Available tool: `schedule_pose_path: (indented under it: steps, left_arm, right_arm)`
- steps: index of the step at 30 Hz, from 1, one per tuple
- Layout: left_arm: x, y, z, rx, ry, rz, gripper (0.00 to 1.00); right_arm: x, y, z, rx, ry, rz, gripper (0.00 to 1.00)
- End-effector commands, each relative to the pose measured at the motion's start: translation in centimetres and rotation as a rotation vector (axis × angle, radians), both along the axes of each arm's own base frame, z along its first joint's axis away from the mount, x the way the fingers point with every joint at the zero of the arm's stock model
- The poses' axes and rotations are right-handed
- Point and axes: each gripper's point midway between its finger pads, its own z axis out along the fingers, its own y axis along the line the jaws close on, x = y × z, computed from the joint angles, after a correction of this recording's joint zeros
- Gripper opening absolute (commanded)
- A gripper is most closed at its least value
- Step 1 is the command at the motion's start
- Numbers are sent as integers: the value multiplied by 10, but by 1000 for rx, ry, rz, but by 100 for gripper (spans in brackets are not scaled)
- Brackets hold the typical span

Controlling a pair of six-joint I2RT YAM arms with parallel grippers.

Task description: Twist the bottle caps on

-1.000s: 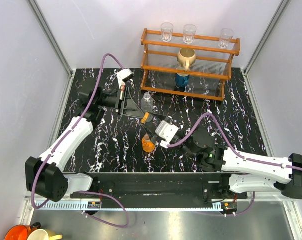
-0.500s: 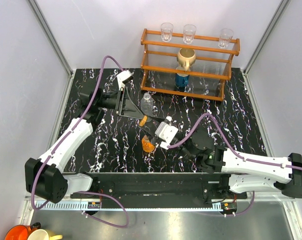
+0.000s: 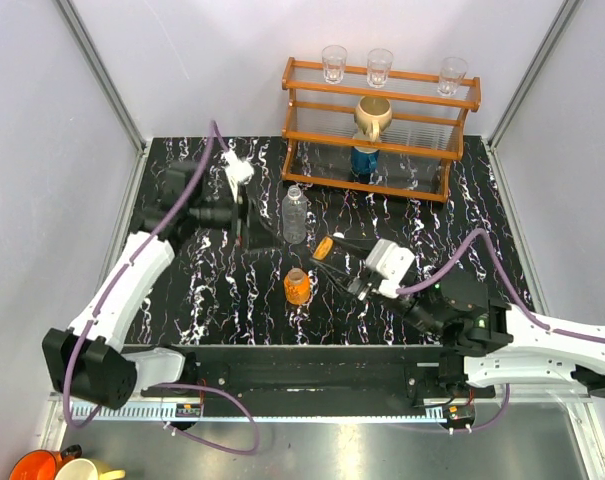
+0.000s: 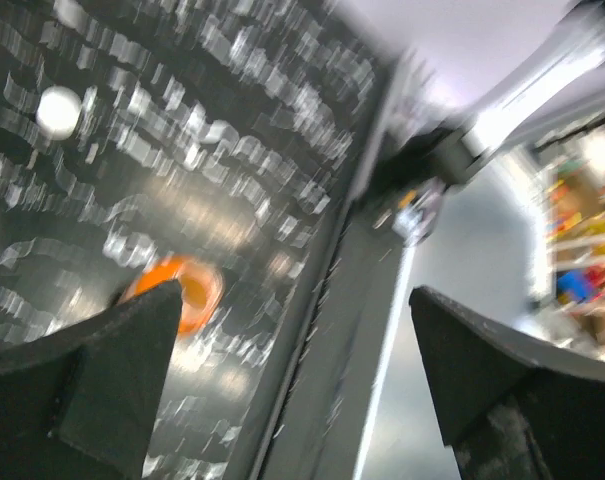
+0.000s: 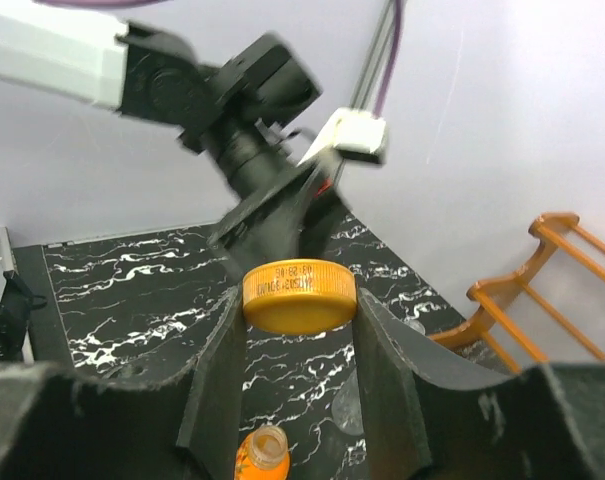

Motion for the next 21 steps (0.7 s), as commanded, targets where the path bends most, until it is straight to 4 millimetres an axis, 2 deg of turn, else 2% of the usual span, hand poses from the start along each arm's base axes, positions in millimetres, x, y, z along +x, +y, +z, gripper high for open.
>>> schedule_pose_path:
  steps: [1,4,8,14,18,21]
  left_arm:
    - [-11,34,-106,411,-308,25,99]
    - [-18,28,-130,492,-387,3,99]
    - [-5,18,-141,515,-398,26,99]
    - [8,-1,-146,512,-443,28,99]
    - [2,-16,-161,515,-419,-20,98]
    - [-3,-24,-165,501,-394,-45,97]
  right_arm:
    - [1,-22,10,40,91,-42,34]
    - [2,-30,17,64,97,-54,34]
    - [4,-29,20,55,96,-64,34]
    - [4,-30,26,74,104,-67,34]
    - [5,-34,27,81,109,-80,34]
    - [6,-36,26,82,115,-88,34]
